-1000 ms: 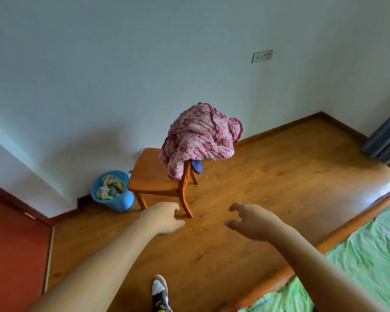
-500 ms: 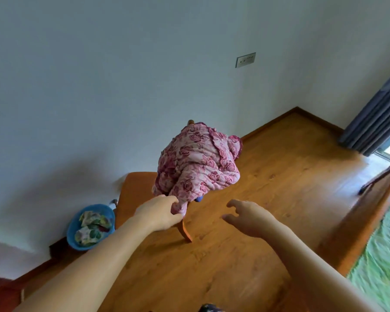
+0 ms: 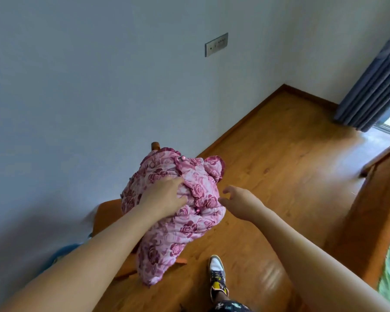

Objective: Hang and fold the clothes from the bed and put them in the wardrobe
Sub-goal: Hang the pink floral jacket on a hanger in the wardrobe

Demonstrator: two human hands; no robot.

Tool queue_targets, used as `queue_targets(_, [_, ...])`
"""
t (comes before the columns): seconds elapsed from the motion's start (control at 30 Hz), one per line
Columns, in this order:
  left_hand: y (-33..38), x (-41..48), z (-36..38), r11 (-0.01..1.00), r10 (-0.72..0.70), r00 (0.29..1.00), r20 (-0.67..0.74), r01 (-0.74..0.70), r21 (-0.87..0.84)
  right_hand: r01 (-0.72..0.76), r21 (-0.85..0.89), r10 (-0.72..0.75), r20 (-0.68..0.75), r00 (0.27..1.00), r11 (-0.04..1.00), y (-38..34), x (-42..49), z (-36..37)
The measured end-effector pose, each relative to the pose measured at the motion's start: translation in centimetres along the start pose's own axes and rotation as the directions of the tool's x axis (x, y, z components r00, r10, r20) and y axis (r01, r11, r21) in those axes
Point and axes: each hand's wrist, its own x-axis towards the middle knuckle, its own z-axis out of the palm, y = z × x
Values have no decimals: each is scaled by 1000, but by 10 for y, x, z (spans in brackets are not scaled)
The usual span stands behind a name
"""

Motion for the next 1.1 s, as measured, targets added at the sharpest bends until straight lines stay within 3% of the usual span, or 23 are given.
queue_targets(0.23, [5, 124, -2, 993, 25, 995, -100, -12, 121, -27, 206, 26, 5, 1000, 978, 6, 107, -30])
queue_targets(0.37, [-5, 160, 7, 984, -100, 990, 97, 84, 157, -8, 323, -11, 56, 998, 946, -6, 158, -28])
queue_targets(0.53, [-18, 167, 14, 999, -36, 989, 143, 31, 42, -269, 523, 123, 297, 947, 808, -23, 192, -15])
queue_targets(0.7, [-27, 161, 11, 997, 38, 985, 166, -26, -76, -443, 758, 317, 322, 892, 478, -47, 206, -4])
queue_targets(0.9, [-47, 149, -9, 953, 0, 988, 157, 48, -299, -327, 922, 422, 216, 880, 209, -76, 197, -26])
queue_targets(0.97, [-60, 146, -20, 932, -53, 995, 79, 78, -354, -295, 950, 383, 239, 892, 96, -98, 184, -44])
queue_targets(1.07, [-81, 143, -40, 900, -149, 987, -64, 109, -421, -211, 976, 186, 219, 958, -61, -137, 148, -68])
queue_targets(1.1, [-88, 141, -47, 886, -159, 983, -86, 104, -452, -197, 978, 115, 204, 972, -68, -150, 133, -75])
